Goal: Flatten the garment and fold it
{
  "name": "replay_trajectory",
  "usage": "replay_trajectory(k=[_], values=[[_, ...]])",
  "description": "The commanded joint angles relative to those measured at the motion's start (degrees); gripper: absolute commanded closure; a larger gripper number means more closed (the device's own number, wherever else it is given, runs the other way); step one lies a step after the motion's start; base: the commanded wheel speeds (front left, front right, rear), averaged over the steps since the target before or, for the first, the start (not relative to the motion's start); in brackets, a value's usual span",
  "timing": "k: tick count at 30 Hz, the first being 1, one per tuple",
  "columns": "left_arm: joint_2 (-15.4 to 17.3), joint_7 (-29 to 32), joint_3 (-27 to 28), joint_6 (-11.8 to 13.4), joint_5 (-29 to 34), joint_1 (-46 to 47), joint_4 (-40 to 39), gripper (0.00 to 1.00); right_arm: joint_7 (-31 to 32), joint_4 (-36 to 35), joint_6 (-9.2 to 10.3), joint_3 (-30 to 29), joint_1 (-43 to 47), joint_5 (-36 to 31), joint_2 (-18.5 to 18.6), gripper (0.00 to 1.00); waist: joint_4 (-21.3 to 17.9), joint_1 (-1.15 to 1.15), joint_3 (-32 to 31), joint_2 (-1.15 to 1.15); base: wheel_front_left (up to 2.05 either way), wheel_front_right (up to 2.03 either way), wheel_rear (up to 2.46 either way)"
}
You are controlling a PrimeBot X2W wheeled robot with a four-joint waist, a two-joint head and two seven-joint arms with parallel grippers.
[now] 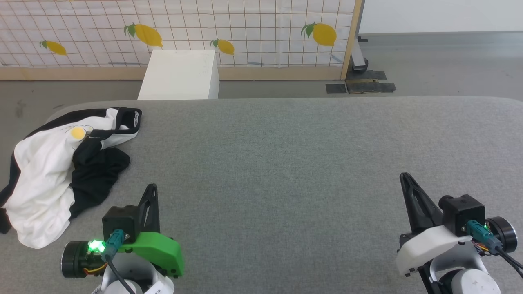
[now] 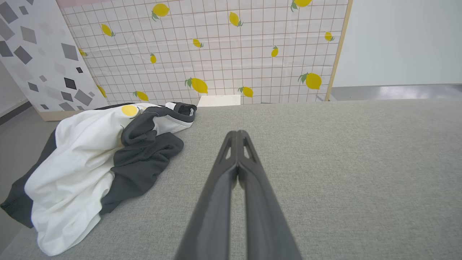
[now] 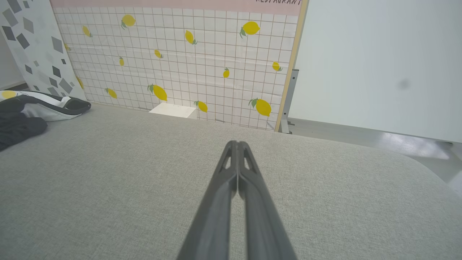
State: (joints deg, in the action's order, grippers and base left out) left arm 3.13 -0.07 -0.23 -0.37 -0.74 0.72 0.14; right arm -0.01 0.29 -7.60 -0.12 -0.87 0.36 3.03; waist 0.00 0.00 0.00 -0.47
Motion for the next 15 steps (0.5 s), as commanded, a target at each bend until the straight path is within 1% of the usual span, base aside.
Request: replay_trajectory(k=[1,15], values=[[-0.25,0.07,0.23,0.37,0.74,-0.72,-0.14,1.00,0.01,-0.29,0.11,0.12,0.87,-0.36,-0.15,1.00,0.00,0.00,0.00,0.47,0.00,0.00,0.00],[-0.25,0.07,0.23,0.37,0.74,-0.72,-0.14,1.00,0.01,-0.29,0.11,0.12,0.87,-0.36,-0.15,1.00,0.00,0.00,0.00,0.47,0.00,0.00,0.00]])
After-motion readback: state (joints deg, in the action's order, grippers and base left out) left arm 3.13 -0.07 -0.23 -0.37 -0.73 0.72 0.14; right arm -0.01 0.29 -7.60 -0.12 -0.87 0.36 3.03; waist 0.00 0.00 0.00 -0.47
